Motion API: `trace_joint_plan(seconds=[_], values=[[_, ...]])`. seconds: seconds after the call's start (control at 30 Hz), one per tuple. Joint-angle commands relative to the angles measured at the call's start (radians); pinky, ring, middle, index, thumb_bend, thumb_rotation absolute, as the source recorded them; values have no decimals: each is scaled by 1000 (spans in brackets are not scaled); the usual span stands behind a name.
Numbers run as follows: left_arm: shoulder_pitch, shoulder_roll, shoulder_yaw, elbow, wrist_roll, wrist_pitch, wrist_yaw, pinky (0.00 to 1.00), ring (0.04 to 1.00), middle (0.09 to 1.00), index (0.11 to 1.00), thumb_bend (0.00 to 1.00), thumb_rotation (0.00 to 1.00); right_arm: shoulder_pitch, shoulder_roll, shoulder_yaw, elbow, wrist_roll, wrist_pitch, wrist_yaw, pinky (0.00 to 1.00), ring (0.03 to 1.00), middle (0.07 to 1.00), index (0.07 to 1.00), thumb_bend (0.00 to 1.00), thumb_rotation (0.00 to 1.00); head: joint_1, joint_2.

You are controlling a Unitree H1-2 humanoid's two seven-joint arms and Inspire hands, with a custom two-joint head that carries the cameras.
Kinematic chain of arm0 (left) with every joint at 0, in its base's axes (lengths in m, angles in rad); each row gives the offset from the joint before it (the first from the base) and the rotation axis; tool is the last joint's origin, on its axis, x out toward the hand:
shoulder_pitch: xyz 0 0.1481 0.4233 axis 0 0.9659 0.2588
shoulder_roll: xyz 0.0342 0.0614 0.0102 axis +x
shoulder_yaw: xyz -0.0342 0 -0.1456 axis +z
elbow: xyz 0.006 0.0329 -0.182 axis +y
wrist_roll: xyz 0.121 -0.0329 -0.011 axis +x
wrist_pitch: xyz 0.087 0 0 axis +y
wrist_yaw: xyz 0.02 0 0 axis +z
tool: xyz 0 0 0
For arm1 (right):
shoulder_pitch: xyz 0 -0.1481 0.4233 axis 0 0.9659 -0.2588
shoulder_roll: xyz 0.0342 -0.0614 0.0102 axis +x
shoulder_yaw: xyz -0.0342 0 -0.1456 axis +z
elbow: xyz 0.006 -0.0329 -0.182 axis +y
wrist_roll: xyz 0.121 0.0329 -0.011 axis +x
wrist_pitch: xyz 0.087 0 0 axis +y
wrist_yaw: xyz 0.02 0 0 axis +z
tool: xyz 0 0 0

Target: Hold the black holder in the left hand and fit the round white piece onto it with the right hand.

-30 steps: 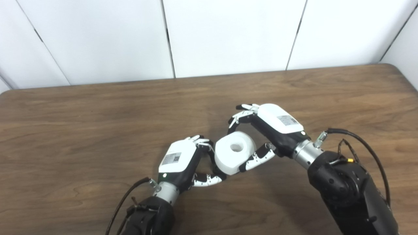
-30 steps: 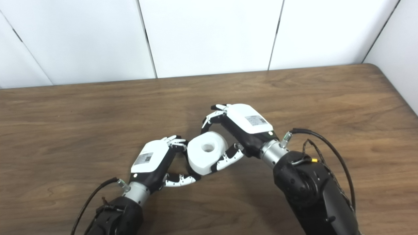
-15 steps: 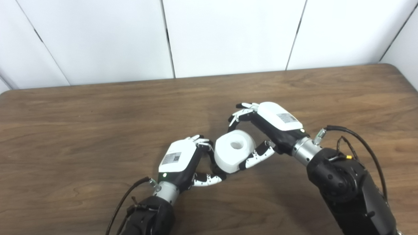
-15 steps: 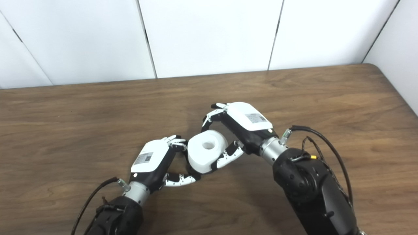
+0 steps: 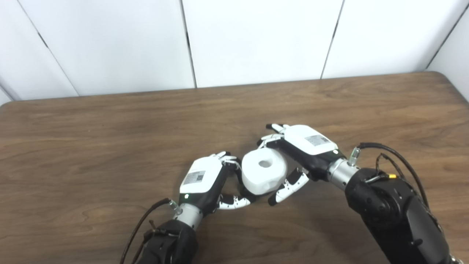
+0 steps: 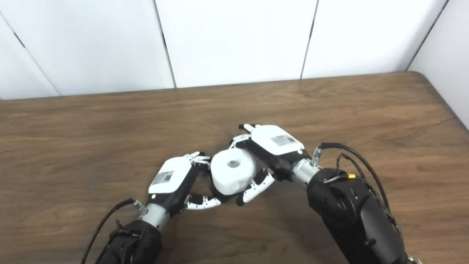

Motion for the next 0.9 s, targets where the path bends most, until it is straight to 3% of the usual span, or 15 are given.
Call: trace_joint_plan(seconds=[0.0, 0.53, 0.87], values=[[36, 2, -30, 46, -18, 32, -93, 885, 907, 798, 486, 516, 46, -29, -9, -1, -45, -19, -8, 17, 1000, 990, 864, 707, 1000, 355, -1, 1], [28, 7, -39, 56, -12, 31, -97, 886, 905, 792, 486, 516, 46, -21, -2, -11, -93, -80, -37, 74, 1000, 1000, 861, 719, 1000, 379, 1, -4], [31, 6, -35, 58, -22, 29, -95, 878, 903, 791, 486, 516, 45, -60, 18, -51, -117, -72, -11, 78, 1000, 1000, 873, 747, 1000, 382, 4, -7]])
